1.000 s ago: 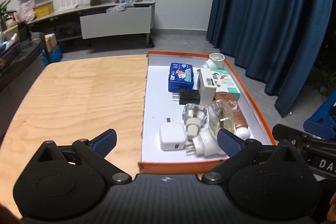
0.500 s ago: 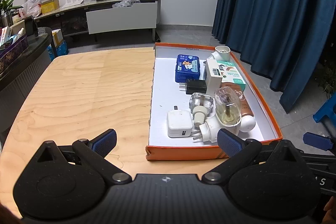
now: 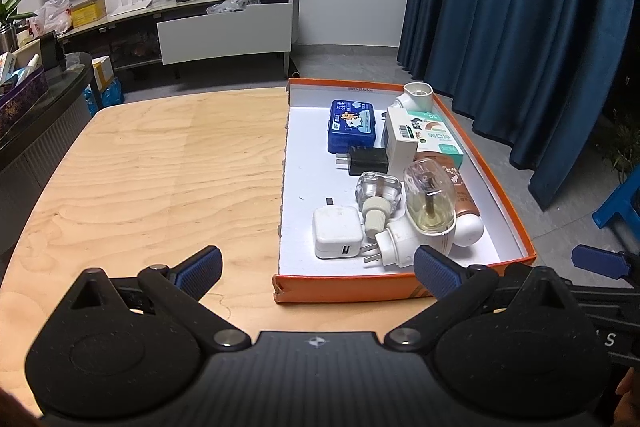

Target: Organize rigid objects

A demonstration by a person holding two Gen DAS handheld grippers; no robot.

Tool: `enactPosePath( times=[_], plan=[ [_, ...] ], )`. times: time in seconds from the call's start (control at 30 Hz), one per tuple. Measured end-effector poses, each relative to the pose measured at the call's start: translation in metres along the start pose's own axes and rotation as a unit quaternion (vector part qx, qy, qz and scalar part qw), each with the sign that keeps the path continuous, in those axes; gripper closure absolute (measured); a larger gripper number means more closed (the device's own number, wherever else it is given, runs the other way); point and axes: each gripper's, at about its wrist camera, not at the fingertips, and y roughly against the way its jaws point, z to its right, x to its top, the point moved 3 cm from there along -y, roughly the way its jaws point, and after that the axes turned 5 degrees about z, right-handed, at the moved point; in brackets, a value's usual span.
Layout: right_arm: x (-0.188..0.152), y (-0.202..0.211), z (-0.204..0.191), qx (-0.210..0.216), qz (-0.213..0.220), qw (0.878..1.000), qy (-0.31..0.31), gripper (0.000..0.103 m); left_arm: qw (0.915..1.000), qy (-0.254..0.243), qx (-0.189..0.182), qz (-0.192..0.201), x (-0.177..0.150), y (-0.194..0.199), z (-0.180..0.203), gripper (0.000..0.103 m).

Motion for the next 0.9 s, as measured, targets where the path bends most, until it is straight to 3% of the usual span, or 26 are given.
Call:
enactPosePath(
  times=[0.9],
  plan=[
    [0.0005, -0.0053, 0.0023, -0.002, -0.004, 1.000, 0.002, 0.006, 0.9999, 0.004, 0.001, -0.010, -0.0003, -0.0049, -0.0013, 0.000]
  ],
)
